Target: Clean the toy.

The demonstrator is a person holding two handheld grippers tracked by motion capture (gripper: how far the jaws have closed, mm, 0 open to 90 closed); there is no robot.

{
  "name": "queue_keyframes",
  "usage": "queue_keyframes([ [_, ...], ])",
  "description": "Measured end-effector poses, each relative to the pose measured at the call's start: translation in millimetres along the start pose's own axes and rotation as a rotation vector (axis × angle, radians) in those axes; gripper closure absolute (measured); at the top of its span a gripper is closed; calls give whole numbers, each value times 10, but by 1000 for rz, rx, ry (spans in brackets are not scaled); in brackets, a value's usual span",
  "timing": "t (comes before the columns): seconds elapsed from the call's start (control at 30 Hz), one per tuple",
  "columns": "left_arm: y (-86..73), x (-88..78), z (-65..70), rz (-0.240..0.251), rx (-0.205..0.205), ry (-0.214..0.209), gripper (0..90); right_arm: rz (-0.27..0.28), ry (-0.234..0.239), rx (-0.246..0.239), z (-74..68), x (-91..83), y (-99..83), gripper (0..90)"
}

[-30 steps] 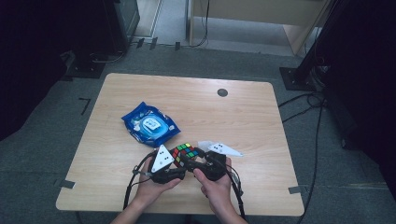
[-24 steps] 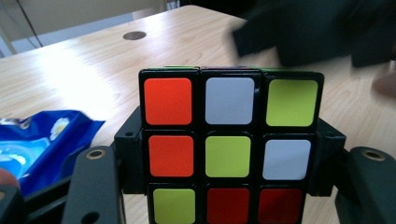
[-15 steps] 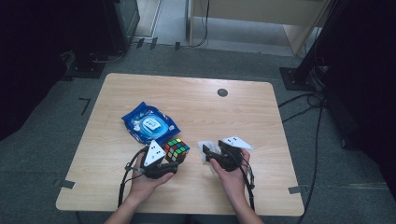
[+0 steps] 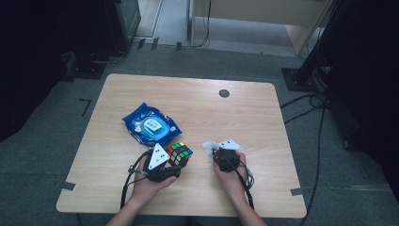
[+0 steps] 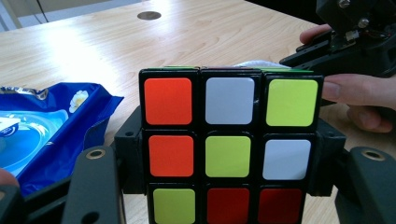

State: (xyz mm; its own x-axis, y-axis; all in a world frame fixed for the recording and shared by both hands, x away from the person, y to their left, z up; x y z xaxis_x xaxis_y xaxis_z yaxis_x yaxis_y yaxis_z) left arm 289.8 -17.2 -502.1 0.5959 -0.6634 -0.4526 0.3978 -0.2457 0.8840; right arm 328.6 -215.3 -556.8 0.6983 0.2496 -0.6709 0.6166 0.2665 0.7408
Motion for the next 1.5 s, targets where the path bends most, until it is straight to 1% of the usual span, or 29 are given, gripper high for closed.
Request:
queue_keyframes([
  [0.03, -1, -1, -2, -1, 1, -1, 341, 5, 2, -2, 2, -11, 2, 851],
  [0.1, -5, 3, -6, -2, -1, -2, 341, 59, 50, 11, -16, -87, 49, 870],
  [0.13, -7, 6, -6, -2, -2, -3, 341, 108, 84, 10, -48, -167, 108, 874],
  [0.2, -14, 12, -4, -7, 3, -3, 341, 185, 116, -8, -113, -316, 215, 874],
  [0.27, -22, 25, 19, -10, 7, -5, 341, 271, 165, -16, -213, -520, 340, 874],
  [0.3, -25, 31, 31, -10, 8, -8, 341, 319, 207, -15, -294, -648, 409, 874],
  [0.33, -27, 34, 40, -12, 13, -9, 341, 346, 233, -22, -346, -717, 445, 874],
  [0.37, -32, 43, 63, -14, 20, -15, 341, 366, 263, -29, -407, -783, 474, 874],
  [0.4, -35, 49, 82, -15, 21, -20, 341, 394, 320, -46, -524, -877, 513, 873],
  [0.43, -36, 55, 112, -15, 28, -25, 341, 410, 346, -65, -593, -922, 529, 873],
  [0.47, -34, 57, 134, -14, 31, -31, 341, 424, 376, -91, -708, -977, 543, 871],
  [0.53, -23, 51, 182, -9, 46, -42, 341, 419, 400, -123, -852, -1008, 546, 865],
  [0.6, -4, 35, 218, 2, 53, -40, 341, 412, 399, -141, -905, -981, 540, 860],
  [0.63, 4, 30, 224, 7, 51, -39, 342, 405, 403, -134, -905, -958, 531, 857],
  [0.7, 4, 23, 221, 6, 53, -45, 341, 401, 417, -92, -862, -917, 514, 855],
  [0.77, 7, 15, 219, 12, 39, -65, 342, 385, 410, -65, -795, -871, 495, 857],
  [0.83, 21, 1, 212, 20, 51, -59, 342, 382, 391, -40, -717, -821, 473, 858],
  [0.93, 44, -28, 210, 38, 46, -64, 343, 356, 320, -51, -560, -687, 414, 858],
  [0.97, 73, -58, 203, 57, 33, -79, 343, 322, 311, -40, -521, -636, 383, 857],
  [1.0, 89, -71, 198, 63, 28, -80, 343, 267, 299, -20, -462, -544, 321, 858],
  [1.03, 105, -80, 177, 52, 35, -68, 343, 251, 288, -6, -426, -503, 286, 859],
  [1.07, 105, -78, 171, 50, 35, -65, 343, 243, 278, 21, -366, -465, 250, 861],
  [1.1, 91, -71, 152, 44, 37, -55, 342, 241, 281, 30, -355, -467, 248, 861],
  [1.17, 48, -39, 127, 25, 31, -48, 343, 272, 287, 46, -331, -536, 302, 862],
  [1.23, 17, -7, 120, 11, 33, -43, 343, 326, 321, 40, -392, -708, 414, 861],
  [1.3, 8, 13, 150, 6, 37, -49, 343, 377, 361, 6, -510, -871, 506, 860],
  [1.37, 8, 21, 208, 6, 55, -57, 343, 417, 397, -30, -636, -997, 560, 857],
  [1.4, 7, 20, 226, 3, 64, -59, 343, 440, 416, -62, -741, -1069, 587, 854],
  [1.5, 19, 12, 304, 14, 77, -74, 343, 449, 419, -111, -884, -1115, 585, 850],
])
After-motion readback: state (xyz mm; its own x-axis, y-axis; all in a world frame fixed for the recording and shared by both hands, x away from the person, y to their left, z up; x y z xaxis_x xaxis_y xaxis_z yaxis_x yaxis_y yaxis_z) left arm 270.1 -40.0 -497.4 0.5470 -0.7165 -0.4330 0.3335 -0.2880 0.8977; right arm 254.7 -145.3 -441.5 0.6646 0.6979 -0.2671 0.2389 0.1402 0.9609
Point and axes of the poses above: each handheld gripper's, and its own axes: x roughly forward along the jaws, y roughly out of its top, z roughly to its right, the point moved 6 cm from there along x, roughly forward along the jaws, and after that the axes turned 5 degrees about -x, right-handed, at the moved point
